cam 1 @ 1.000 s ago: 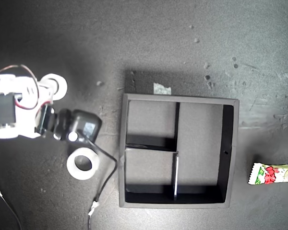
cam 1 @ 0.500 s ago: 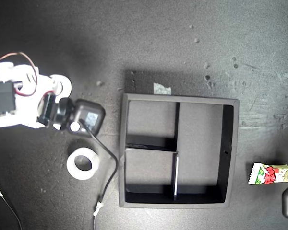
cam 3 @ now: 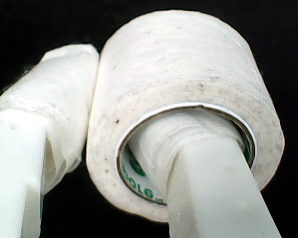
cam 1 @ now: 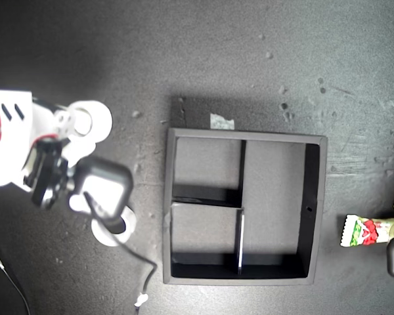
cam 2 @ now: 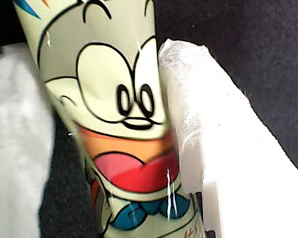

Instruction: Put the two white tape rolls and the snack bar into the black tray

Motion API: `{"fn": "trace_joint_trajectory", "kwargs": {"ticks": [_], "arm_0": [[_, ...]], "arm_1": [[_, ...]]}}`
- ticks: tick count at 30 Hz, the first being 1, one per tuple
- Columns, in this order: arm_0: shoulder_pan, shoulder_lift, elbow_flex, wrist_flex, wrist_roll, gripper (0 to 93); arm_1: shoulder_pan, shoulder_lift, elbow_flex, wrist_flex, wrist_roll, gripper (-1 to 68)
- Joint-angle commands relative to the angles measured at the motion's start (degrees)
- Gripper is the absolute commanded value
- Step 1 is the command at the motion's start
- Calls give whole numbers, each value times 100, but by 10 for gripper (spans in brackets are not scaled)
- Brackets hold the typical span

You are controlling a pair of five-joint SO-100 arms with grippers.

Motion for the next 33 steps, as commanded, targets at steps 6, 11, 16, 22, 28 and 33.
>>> {"fn": "trace_joint_trajectory", "kwargs": {"ticks": [6,11,16,22,28,33], "arm_0": [[545,79,-1107,141,53,0],[703,-44,-1125,141,-62,0],[835,-220,-1468,141,-35,0],[765,-826,-2268,360,149,1],[694,-2021,-3384,422,281,2],[650,-3226,-4333,439,404,1]], "arm_1": [[299,-18,-149,-114,-729,-2],[519,35,-1283,1160,-1459,-2],[1397,-35,-2962,2531,-4043,-2],[2452,-44,-4069,2751,-7304,-3],[2997,-141,-4518,2206,-9352,-3],[3164,-958,-4843,1696,-10151,-3]]}}
